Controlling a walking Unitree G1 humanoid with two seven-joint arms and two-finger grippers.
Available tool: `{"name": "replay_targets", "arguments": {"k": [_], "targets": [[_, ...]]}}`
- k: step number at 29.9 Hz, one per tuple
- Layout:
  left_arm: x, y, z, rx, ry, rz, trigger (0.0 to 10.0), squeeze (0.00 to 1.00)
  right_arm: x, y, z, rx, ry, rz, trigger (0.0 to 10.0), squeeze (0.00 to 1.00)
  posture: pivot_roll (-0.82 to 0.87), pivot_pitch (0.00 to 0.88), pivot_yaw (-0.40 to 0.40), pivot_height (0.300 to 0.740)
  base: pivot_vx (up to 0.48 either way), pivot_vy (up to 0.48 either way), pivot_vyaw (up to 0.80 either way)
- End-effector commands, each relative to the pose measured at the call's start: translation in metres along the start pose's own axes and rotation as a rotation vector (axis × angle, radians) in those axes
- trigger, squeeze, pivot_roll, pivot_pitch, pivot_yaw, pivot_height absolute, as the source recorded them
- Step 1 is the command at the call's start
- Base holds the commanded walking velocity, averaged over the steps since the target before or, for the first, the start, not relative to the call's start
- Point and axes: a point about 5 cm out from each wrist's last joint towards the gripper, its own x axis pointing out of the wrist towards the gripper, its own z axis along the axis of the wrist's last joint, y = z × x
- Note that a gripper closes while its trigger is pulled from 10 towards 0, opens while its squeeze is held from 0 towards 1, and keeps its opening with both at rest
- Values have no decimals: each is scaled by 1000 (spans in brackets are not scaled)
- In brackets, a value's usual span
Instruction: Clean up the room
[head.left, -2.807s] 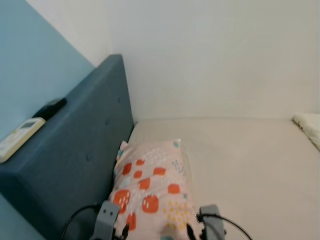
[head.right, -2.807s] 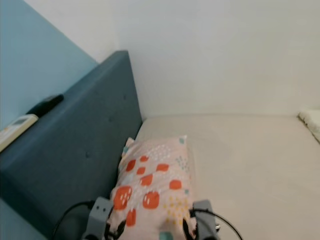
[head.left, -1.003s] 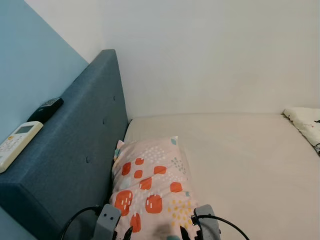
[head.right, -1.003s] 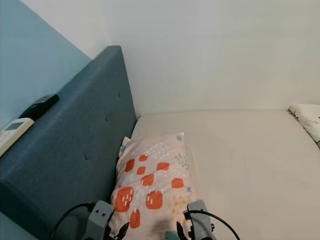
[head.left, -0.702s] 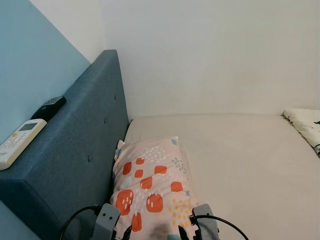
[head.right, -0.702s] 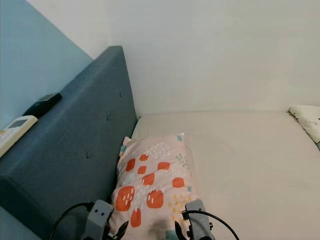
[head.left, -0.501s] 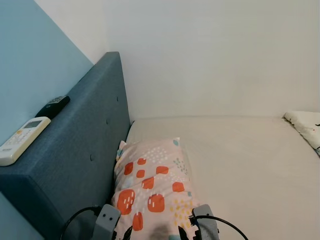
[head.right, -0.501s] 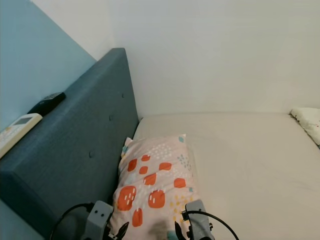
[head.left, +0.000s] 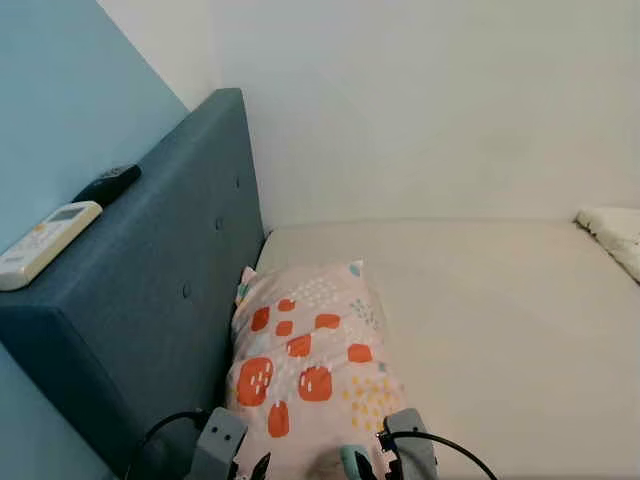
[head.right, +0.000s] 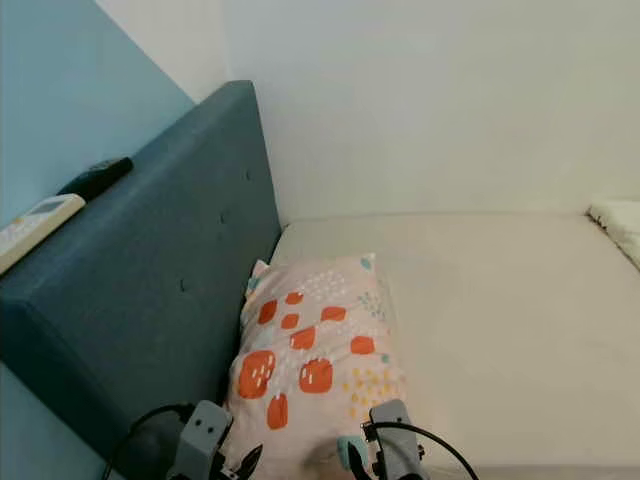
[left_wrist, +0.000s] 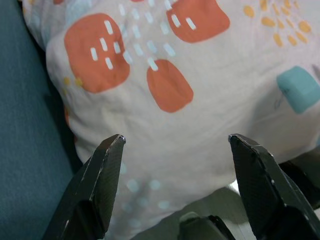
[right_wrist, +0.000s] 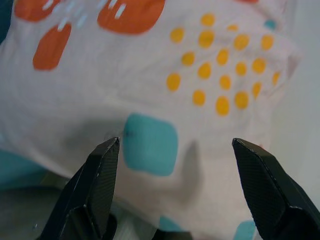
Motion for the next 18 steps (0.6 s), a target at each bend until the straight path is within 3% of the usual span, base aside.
{"name": "replay_targets", "arguments": {"k": [1,18], "targets": [[-3,3,-1,19,17,-3,10000,0,1,3,2,14,-6,10,10000,0,1,21,26,655,0,0,0],[-6,1,-2,47,27,-51,10000,0,0,8,0,18,0,36,10000,0,8,13,27,641,0,0,0]]}}
